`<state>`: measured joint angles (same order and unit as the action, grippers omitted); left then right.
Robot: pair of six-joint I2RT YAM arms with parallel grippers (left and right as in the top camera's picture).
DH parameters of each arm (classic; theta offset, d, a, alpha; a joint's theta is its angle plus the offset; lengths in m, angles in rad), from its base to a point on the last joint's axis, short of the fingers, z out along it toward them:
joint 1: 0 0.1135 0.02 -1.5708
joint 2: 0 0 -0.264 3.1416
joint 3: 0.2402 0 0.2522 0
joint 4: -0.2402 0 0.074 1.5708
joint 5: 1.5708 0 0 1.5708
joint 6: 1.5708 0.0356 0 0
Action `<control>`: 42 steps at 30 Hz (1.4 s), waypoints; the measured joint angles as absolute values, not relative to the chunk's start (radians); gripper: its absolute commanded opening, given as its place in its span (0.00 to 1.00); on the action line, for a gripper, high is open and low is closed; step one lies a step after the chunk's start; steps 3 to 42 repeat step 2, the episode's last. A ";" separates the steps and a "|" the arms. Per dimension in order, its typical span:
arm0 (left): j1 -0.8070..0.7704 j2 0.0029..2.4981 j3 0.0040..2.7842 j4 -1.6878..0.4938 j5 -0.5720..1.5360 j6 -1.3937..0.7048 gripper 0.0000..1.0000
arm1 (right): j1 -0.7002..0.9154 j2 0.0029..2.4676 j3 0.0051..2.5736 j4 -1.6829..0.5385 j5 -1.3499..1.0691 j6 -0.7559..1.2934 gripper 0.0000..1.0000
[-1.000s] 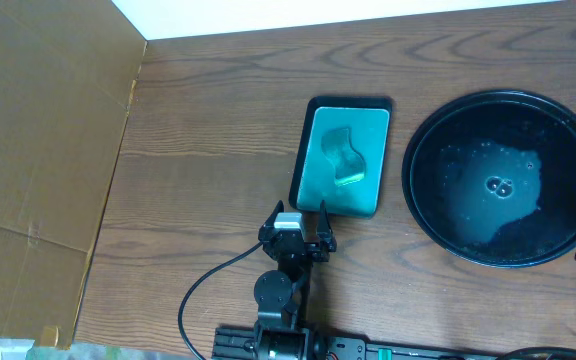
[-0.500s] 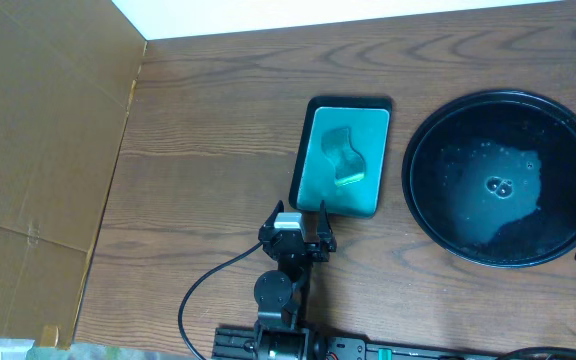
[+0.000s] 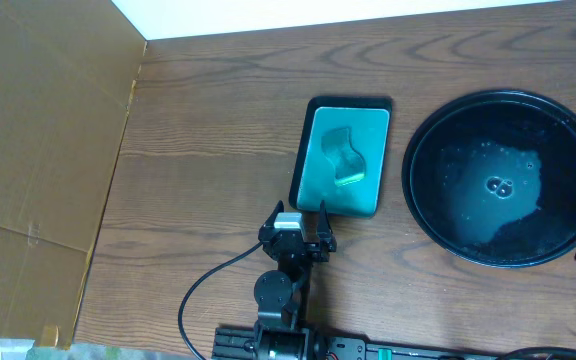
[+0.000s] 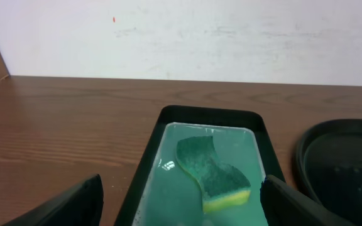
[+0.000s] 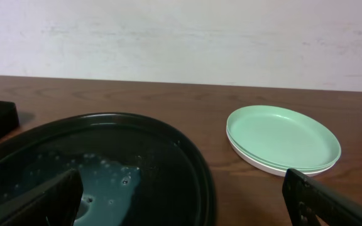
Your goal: Clean dirty plates on tray and stack at the side
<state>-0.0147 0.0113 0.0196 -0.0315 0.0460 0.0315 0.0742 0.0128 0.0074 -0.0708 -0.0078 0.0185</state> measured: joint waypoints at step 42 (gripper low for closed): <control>-0.015 0.011 0.020 -0.031 0.046 0.031 0.80 | 0.074 0.013 0.007 -0.071 -0.008 0.019 0.99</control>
